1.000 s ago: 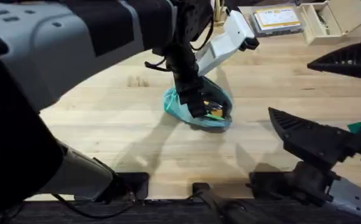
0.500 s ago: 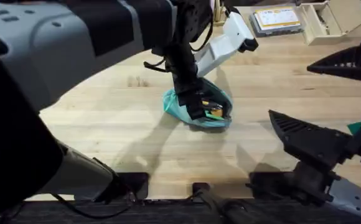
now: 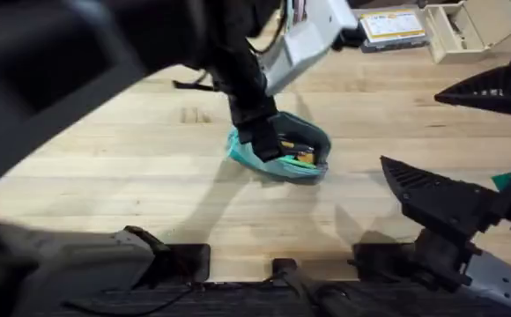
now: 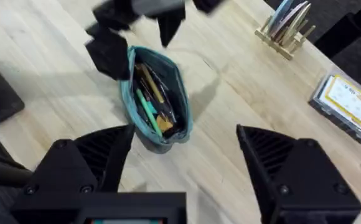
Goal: Unzip the bag, pick up the pens from the table one at a time and place them inside, then zip the bag closed.
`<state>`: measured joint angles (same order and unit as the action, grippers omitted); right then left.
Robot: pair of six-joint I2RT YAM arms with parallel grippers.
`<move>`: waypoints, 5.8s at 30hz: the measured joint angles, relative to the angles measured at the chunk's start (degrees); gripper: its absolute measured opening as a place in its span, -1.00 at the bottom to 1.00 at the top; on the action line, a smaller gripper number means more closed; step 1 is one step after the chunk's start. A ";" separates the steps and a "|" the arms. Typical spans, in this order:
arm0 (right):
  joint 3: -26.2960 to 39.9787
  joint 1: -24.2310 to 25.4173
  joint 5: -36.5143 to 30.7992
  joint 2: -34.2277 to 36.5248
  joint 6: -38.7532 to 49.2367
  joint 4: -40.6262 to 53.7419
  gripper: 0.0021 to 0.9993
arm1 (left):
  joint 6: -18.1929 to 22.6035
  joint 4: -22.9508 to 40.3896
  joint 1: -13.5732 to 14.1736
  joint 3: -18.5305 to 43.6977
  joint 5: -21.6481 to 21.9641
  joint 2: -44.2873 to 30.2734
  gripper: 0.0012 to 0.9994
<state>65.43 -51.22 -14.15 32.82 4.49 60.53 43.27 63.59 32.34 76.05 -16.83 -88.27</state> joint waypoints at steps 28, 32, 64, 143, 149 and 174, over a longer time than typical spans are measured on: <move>0.00 0.00 0.00 0.00 -0.28 -0.05 1.00 | 5.18 -2.30 -11.18 -24.02 2.12 52.41 0.98; 0.00 0.00 0.00 0.00 -0.28 -0.05 1.00 | -0.38 -1.60 -15.02 -26.17 2.20 52.29 0.99; 0.00 0.00 0.02 0.12 -12.42 -3.16 1.00 | 4.08 -3.80 -15.89 -26.62 5.00 51.81 0.98; 0.13 -15.89 -7.51 46.55 -80.69 -29.40 1.00 | 54.93 -0.09 -53.49 -26.62 -34.79 9.18 0.99; 0.13 -15.89 -8.55 47.60 -84.18 -29.71 1.00 | 54.93 -0.11 -53.49 -26.62 -34.79 9.18 0.99; 0.13 -15.58 -6.97 55.35 -85.74 -33.86 1.00 | 54.95 -0.11 -53.49 -26.62 -34.79 9.18 0.99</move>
<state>65.56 -66.80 -21.12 88.17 -81.25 26.67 98.21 63.48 -21.15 49.43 -51.62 -79.09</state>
